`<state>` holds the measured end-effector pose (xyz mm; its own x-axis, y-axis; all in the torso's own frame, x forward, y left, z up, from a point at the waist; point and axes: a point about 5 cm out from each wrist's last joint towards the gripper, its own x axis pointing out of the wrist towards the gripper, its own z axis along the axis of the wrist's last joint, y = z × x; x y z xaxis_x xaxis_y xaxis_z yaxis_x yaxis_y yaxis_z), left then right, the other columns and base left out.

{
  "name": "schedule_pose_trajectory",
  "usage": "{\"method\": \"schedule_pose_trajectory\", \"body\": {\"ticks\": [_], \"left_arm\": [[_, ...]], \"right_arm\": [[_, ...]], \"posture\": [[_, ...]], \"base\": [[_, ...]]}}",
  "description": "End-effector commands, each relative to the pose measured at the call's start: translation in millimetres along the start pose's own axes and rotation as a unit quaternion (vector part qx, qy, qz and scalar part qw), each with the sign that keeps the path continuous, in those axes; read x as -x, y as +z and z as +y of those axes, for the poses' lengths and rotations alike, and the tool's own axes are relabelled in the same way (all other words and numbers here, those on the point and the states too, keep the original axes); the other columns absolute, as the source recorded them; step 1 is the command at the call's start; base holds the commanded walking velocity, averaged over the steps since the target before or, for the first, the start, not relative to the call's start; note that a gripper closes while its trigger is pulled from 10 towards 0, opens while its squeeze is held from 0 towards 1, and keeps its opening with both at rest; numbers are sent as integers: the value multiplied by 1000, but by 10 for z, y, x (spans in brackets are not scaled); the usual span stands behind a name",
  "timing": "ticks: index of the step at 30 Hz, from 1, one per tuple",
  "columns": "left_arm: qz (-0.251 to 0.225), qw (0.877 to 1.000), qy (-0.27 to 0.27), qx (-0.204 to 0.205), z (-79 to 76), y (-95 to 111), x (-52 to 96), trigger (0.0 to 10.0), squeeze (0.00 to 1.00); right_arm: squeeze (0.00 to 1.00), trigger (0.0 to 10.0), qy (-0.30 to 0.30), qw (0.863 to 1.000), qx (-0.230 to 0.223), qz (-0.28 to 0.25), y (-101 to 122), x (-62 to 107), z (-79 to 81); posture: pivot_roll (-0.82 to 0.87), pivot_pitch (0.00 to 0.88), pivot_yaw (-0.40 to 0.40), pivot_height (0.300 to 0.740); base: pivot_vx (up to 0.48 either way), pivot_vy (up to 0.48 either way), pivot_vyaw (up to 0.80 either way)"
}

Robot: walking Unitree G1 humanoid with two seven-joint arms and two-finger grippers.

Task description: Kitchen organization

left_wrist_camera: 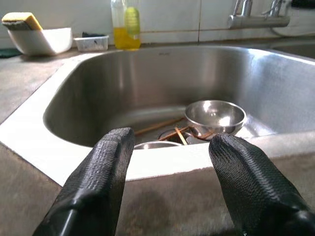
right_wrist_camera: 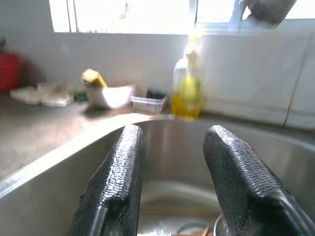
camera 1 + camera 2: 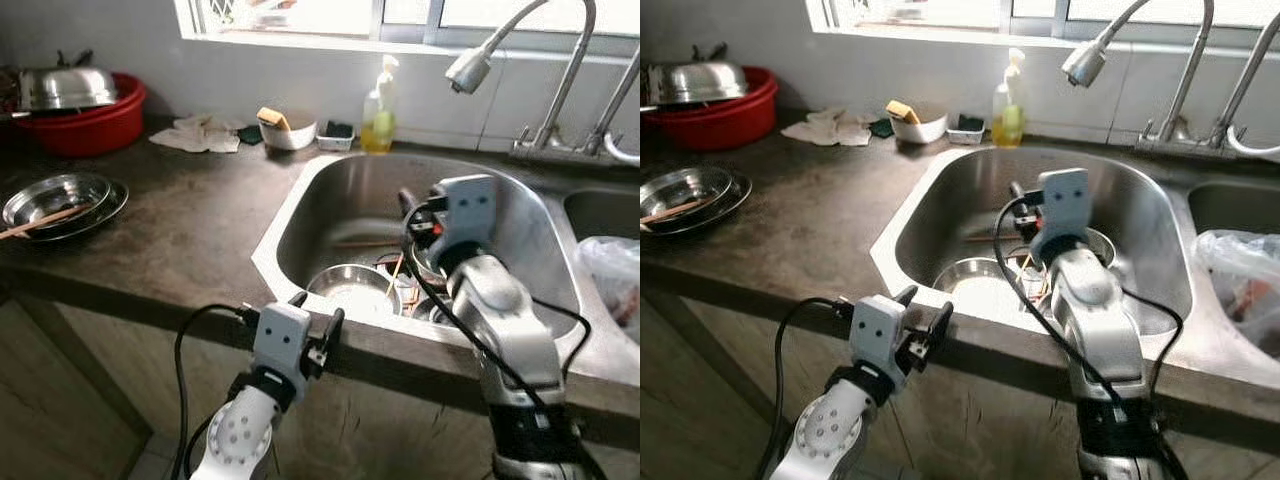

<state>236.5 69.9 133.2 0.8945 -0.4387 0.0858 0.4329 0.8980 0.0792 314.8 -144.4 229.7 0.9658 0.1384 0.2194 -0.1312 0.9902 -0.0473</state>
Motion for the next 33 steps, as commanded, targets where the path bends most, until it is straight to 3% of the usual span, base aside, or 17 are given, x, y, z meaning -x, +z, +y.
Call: {"method": "schedule_pose_trajectory", "body": {"ticks": [1,10,33], "left_arm": [[-5,1000,6,-7,3,17,-12,10000,0],[-9,1000,11,-7,19,23,5,10000,0],[-32,999,24,-9,55,141,-37,10000,0]], "right_arm": [[0,10000,-6,999,0,-33,74,87,5],[0,10000,-12,999,-43,-31,-55,306,161],[0,10000,2,999,-37,-27,-102,482,269]], "posture": [[-29,12,-25,740],[-20,0,-30,740],[-23,5,-29,740]], "base": [[0,0,0],[0,0,0],[0,0,0]]}}
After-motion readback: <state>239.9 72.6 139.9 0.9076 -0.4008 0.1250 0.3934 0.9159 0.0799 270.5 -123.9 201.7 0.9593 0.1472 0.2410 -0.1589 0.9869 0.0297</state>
